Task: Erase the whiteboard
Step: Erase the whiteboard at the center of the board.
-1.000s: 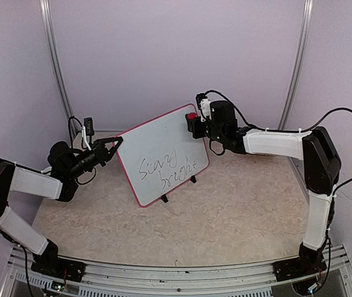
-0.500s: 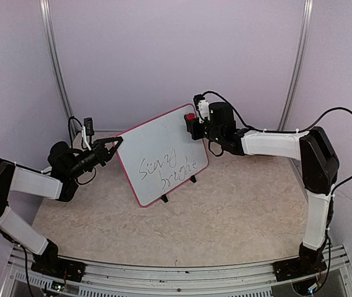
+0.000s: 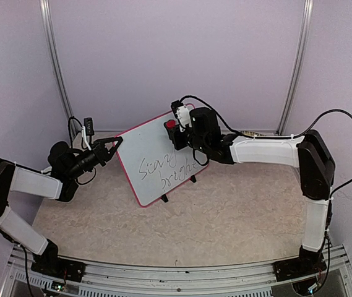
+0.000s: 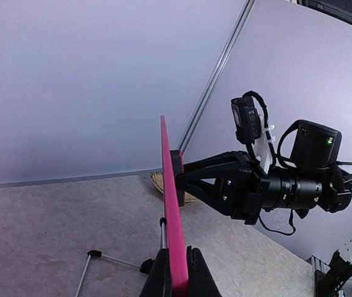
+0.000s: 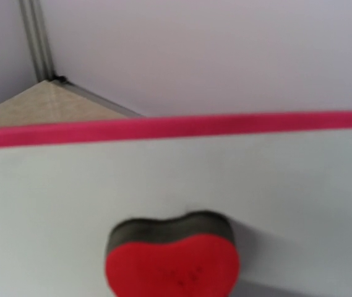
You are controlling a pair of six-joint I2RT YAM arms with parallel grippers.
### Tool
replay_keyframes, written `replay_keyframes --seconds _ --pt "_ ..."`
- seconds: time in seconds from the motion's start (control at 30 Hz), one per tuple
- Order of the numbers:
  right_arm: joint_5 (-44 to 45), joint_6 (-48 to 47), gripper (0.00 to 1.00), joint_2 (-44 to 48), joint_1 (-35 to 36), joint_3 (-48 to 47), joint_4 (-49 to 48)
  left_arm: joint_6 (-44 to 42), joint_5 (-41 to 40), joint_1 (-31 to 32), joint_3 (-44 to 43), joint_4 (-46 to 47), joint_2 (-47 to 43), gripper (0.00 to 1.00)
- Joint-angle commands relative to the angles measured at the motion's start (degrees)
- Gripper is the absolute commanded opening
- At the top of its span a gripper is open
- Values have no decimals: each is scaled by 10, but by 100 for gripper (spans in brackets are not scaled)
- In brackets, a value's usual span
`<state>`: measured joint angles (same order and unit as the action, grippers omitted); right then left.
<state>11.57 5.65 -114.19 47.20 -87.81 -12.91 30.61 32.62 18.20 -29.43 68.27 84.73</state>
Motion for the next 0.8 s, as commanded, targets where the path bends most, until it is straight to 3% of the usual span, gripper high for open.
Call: replay_keyframes --seconds 0.0,0.37,0.77 --pt "-3 -11 18 -27 41 -35 45 -30 79 15 -5 -7 10 0" --pt "95 -10 19 -73 109 -129 114 -30 79 15 -5 -8 8 0" --pt "96 -13 19 -54 82 -119 107 -32 79 15 -4 -10 4 0"
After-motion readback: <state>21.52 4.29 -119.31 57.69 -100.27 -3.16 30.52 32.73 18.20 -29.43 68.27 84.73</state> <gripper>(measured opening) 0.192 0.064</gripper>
